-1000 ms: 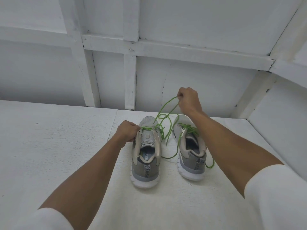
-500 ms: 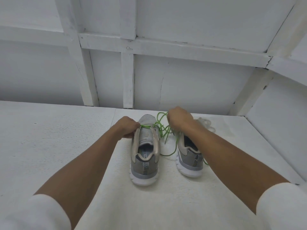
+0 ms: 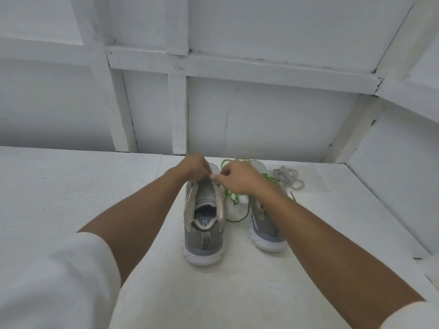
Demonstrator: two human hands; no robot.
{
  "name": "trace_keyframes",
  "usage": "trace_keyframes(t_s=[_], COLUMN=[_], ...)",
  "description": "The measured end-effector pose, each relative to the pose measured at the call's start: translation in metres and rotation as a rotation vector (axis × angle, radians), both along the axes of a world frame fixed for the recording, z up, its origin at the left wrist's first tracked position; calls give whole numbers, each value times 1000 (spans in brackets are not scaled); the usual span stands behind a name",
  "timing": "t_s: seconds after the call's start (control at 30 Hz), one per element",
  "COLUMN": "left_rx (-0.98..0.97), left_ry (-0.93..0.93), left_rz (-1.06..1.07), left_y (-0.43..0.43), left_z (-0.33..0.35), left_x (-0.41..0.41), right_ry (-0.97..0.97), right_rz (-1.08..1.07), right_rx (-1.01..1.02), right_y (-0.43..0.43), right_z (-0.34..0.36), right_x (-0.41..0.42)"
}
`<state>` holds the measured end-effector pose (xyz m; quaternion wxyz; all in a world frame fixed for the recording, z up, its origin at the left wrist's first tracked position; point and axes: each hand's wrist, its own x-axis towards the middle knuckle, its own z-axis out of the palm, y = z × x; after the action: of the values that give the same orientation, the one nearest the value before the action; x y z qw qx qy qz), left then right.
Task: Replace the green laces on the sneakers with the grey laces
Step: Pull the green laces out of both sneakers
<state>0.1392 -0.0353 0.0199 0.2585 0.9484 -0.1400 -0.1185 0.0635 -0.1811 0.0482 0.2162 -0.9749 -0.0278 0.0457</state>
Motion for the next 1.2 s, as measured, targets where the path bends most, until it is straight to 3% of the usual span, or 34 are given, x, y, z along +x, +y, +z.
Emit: trace_keyframes(t_s=[0.57,0.97,1.07,1.2], left_rx=[27,28,16,-63], left_ry=[17,22,-31,-18], left_rz=[-29,-46,32,305], left_y=[-2,-7,2,30], left_z=[-8,-12,-10,-10], left_x=[6,4,8,20], right_ry=[153,191,209,236], right_rz=[-319,-534,-598,-683], right_rx=[319,776,885,1007], right_y=[21,18,19,22], right_z=[-45,-57,-57,-57], right_x=[6,0,-1,-3])
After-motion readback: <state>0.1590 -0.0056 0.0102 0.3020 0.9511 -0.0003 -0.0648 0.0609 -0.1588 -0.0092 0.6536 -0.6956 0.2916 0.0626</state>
